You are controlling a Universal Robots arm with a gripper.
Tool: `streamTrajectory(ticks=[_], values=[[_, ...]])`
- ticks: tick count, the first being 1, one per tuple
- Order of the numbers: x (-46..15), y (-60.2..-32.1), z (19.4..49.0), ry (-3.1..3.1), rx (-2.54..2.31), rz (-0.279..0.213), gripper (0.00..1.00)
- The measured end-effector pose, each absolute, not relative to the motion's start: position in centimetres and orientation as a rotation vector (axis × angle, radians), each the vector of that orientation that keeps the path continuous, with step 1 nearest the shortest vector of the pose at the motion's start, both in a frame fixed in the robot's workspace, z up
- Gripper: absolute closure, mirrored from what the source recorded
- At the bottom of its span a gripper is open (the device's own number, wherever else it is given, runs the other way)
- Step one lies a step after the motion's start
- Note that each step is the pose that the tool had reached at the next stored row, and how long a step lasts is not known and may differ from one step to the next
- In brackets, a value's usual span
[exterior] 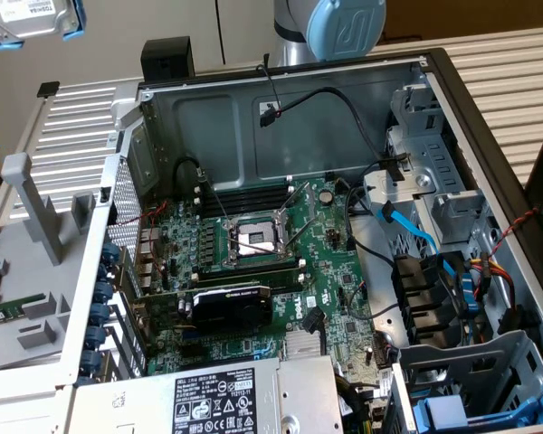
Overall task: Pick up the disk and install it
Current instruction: 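Pick up the disk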
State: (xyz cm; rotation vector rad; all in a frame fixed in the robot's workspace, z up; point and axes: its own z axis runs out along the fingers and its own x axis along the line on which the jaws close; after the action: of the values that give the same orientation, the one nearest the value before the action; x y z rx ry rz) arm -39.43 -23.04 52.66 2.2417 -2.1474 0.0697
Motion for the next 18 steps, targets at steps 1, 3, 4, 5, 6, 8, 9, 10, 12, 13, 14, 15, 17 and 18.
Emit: streamTrajectory(ticks=[1,3,4,5,6,8,9,10,12,13,14,15,17,18], values=[[-39.1,-23.0,52.8,-2.148,2.242,0.071,0.63],[-38.4,-23.0,53.1,-2.148,2.243,0.072,0.63],[-38.0,-23.0,53.3,-2.148,2.243,0.072,0.63],[-37.7,-23.0,53.4,-2.148,2.243,0.072,0.63],[-37.3,-23.0,53.5,-2.148,2.243,0.072,0.63],[-36.7,-23.0,53.6,-2.148,2.243,0.072,0.63],[-36.4,-23.0,53.6,-2.148,2.243,0.072,0.63],[-36.1,-23.0,53.6,-2.149,2.243,0.072,0.63],[-35.6,-23.0,53.6,-2.148,2.243,0.072,0.63],[-35.3,-23.0,53.7,-2.148,2.243,0.072,0.63],[-35.0,-23.0,53.7,-2.148,2.243,0.072,0.63],[-34.8,-23.0,53.8,-2.148,2.243,0.072,0.63],[-34.1,-23.0,54.0,-2.149,2.243,0.072,0.63],[-33.8,-23.1,54.1,-2.149,2.243,0.072,0.63]])
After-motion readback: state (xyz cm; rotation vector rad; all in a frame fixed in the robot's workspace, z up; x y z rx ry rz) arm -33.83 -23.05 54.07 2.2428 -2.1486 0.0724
